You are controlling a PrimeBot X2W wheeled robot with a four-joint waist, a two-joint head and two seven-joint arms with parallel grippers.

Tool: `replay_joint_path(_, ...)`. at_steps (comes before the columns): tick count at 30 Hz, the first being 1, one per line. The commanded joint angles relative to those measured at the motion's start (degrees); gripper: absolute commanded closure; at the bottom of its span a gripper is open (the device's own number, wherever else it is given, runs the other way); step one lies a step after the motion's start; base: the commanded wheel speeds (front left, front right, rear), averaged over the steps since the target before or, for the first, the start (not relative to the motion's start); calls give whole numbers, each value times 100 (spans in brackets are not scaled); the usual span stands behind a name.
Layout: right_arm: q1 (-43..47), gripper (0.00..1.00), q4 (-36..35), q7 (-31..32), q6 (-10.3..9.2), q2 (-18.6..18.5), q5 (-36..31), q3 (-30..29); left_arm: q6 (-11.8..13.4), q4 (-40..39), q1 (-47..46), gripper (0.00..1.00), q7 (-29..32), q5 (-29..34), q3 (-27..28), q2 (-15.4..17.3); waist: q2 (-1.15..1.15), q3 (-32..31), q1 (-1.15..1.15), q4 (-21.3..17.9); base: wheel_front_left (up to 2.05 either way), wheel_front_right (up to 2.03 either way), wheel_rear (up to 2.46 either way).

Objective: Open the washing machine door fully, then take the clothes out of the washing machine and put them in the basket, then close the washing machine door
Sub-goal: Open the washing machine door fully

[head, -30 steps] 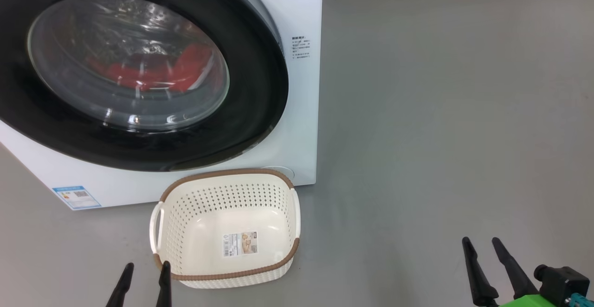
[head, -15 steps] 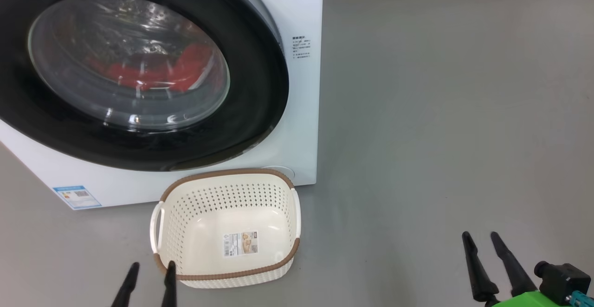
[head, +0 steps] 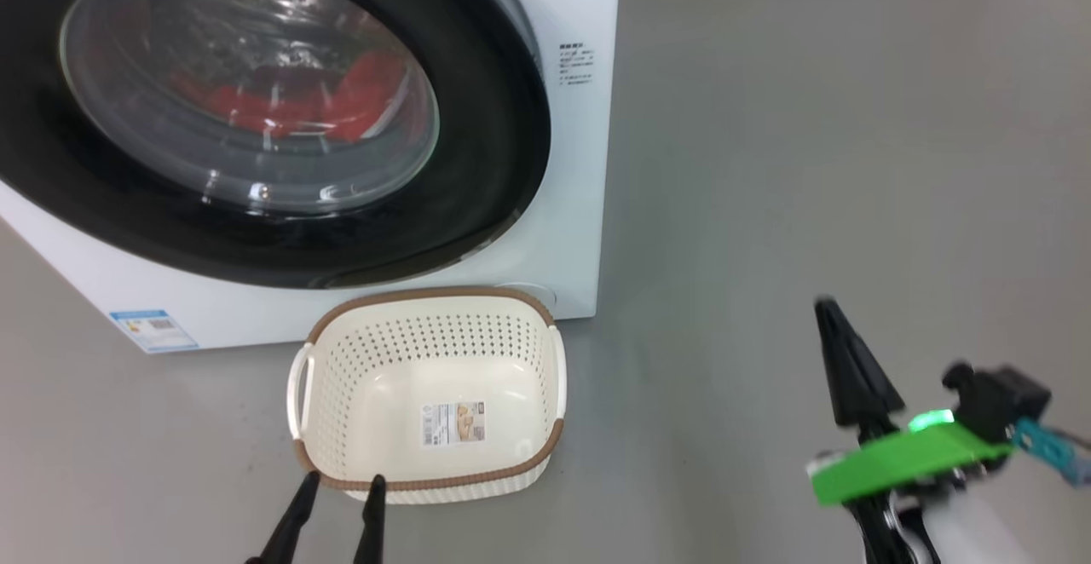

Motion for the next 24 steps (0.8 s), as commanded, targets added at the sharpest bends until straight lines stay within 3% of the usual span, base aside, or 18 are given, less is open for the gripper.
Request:
replay_joint_path(1,-506,100,-73,-54,44,-33,94,259,-32,-192,-273,0,-70,-13,100,44,0,123,0,92,0,0,0)
replay_joint_path(8,-1470,100,106,-54,44,-59,378,517,-33,-228,-475,0,-70,-21,-57,44,0,412,0,263,0,0,0)
replay_joint_path(13,-2300,100,403,-54,44,-93,1030,690,-33,-217,-696,0,-70,-60,-165,44,0,734,0,419,0,0,0)
replay_joint_path(24,-4048,100,1276,225,44,-759,2616,1783,-33,-86,-1241,0,-70,-222,-546,44,0,1403,0,844,0,0,0)
